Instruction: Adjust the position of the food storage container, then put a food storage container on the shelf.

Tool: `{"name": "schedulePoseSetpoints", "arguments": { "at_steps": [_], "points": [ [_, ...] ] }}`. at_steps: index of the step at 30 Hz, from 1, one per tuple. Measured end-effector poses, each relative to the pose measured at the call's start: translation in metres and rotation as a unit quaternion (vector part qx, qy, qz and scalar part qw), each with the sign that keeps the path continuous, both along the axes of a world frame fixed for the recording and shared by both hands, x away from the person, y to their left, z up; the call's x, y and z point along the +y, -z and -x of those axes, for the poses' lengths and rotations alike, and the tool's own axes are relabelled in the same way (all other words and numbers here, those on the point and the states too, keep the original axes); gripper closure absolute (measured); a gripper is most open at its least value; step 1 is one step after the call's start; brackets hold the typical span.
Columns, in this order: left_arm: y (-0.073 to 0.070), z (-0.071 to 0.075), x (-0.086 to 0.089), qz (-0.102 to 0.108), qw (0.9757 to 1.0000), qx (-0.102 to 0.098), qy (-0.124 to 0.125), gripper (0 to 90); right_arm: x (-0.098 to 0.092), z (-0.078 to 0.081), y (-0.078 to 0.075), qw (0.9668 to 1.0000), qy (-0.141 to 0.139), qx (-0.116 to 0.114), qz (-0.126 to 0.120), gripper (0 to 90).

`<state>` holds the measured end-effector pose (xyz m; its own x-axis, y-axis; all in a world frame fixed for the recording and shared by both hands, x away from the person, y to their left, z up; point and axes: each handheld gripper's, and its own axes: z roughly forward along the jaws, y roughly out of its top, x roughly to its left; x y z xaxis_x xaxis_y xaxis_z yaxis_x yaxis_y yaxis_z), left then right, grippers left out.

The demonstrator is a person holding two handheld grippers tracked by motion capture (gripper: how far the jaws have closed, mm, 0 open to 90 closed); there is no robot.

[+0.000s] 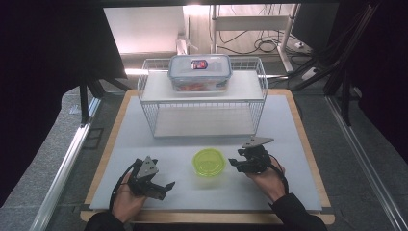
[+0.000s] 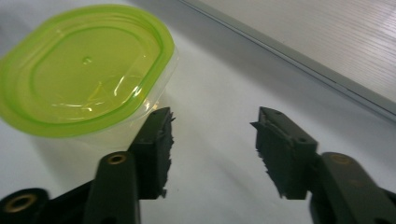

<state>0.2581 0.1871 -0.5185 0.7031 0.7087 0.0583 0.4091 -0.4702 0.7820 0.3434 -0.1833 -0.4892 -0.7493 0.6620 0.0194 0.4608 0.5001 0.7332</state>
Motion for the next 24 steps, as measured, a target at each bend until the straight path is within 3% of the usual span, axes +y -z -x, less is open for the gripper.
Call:
{"name": "schedulePoseSetpoints", "arguments": {
  "at_steps": [3,7,12,19,24],
  "points": [
    [-0.001,0.001,0.004,0.020,0.9998,-0.002,-0.007,0.0,-0.006,0.003,-0.002,0.9998,0.000,-0.001,-0.020,33.9],
    [-0.001,0.002,0.004,0.019,0.9998,0.001,-0.007,0.0,-0.012,0.007,-0.003,0.9996,0.006,-0.003,-0.029,24.3],
    [0.000,0.003,0.001,0.007,1.0000,-0.001,-0.001,0.0,-0.013,0.009,0.000,0.9997,0.007,0.000,-0.022,15.8],
    [0.001,0.002,0.002,0.009,1.0000,0.003,0.002,0.0,-0.008,0.007,0.000,0.9998,0.016,-0.008,-0.005,5.1],
    [0.001,0.002,0.000,0.005,1.0000,0.005,0.005,0.0,-0.003,0.007,-0.005,0.9999,0.011,-0.005,-0.012,1.5]
  ]
}}
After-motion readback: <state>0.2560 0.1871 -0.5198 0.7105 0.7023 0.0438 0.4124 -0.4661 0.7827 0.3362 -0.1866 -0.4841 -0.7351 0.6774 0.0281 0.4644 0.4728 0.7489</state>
